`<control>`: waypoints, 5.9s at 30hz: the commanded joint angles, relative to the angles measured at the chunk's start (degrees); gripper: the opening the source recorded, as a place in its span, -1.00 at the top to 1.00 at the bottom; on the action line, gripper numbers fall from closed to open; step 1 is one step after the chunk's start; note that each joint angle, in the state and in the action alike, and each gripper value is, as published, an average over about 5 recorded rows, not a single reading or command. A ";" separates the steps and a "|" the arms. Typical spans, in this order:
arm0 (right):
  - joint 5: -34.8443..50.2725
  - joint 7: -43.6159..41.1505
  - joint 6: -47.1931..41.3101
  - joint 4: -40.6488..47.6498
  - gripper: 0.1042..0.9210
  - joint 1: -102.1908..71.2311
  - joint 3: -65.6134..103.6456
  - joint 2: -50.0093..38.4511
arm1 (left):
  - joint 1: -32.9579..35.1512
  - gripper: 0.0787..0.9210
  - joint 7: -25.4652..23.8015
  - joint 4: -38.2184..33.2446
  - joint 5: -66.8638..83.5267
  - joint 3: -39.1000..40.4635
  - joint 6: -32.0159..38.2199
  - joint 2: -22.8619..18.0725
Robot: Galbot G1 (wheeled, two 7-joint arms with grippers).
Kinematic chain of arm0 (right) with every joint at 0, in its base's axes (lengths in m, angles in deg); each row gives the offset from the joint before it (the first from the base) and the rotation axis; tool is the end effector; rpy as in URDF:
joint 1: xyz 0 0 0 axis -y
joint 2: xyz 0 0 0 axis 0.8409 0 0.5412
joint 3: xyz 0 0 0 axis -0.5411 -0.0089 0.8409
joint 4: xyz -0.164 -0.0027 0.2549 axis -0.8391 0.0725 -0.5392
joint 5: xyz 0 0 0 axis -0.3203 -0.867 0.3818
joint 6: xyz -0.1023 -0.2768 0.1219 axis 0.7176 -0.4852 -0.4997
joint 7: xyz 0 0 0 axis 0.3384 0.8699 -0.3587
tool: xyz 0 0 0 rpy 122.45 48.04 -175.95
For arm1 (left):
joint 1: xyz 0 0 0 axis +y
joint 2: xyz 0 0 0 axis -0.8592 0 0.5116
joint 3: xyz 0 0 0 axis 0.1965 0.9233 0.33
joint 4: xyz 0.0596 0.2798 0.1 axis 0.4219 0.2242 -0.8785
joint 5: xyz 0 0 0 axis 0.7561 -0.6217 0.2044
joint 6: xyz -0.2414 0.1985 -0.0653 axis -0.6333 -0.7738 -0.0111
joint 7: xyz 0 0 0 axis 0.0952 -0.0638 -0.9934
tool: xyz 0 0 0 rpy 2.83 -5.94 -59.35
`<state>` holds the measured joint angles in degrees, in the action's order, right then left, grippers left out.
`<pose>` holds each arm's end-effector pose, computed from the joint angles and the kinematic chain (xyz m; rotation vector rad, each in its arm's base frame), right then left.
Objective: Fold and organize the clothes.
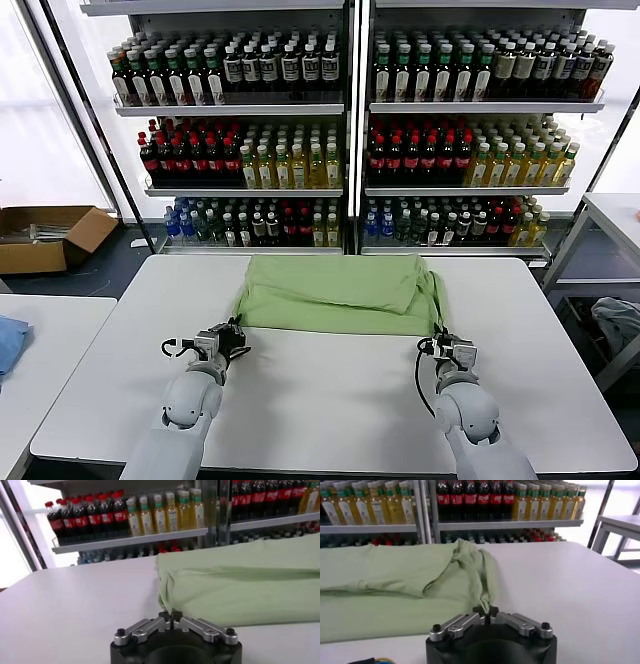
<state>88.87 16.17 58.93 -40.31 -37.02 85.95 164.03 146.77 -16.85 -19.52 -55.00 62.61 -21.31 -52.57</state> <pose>0.2917 -0.0225 -0.2721 -0.2049 -2.6717 0.0391 0.3289 0.0351 -0.2987 -0.0787 -2.6627 -0.1907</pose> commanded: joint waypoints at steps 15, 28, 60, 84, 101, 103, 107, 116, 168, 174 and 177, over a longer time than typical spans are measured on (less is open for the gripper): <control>-6.71 5.06 -2.23 -29.68 0.95 -31.34 4.04 -0.87 | 36.54 0.98 2.05 -38.01 1.40 -8.89 -0.15 6.71; -8.83 7.14 -0.55 -30.30 0.95 -37.76 1.84 -1.03 | 43.81 0.98 2.78 -35.06 -2.72 -6.99 1.85 2.69; 10.00 -17.83 -3.33 -18.24 -0.76 -2.05 11.51 -22.71 | 13.26 -0.42 -4.07 -32.50 7.46 -6.70 0.80 8.05; 10.48 -17.80 -3.71 26.13 -0.76 37.97 -19.74 -11.08 | -16.76 -0.77 -4.76 6.13 11.70 6.61 -5.13 6.52; 7.61 -18.31 -3.69 34.76 -0.76 38.15 -16.37 -3.94 | -12.72 -0.77 -4.93 5.71 10.04 6.18 -5.64 5.80; 7.57 -18.34 -3.69 35.09 -0.76 37.67 -15.85 -3.52 | -12.01 -0.77 -4.95 5.32 9.94 6.20 -5.69 5.72; 7.21 -18.32 -3.65 36.37 -0.76 37.01 -15.01 -2.68 | -11.27 -0.77 -4.96 5.42 9.66 6.24 -5.74 5.44; 6.04 -18.35 -3.54 37.47 -0.76 35.98 -13.95 -1.84 | -10.52 -0.77 -4.97 7.25 9.69 5.15 -5.79 4.94; 5.26 -17.35 2.87 7.19 1.00 20.74 -6.52 -3.81 | -1.90 0.98 -4.73 -7.84 9.15 1.32 4.78 5.16; 2.98 -15.72 2.34 -0.73 1.00 12.83 -4.85 -4.57 | 3.31 0.98 -5.24 -11.62 8.55 0.07 4.23 5.74; 2.03 -14.56 2.02 -4.82 1.00 7.15 -3.25 -4.17 | 5.83 0.98 -5.43 -13.13 7.96 -0.64 4.40 5.73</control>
<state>92.63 0.04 60.37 -33.81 -19.44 80.52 159.90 145.31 -22.04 -26.11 -46.43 63.22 -18.00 -47.00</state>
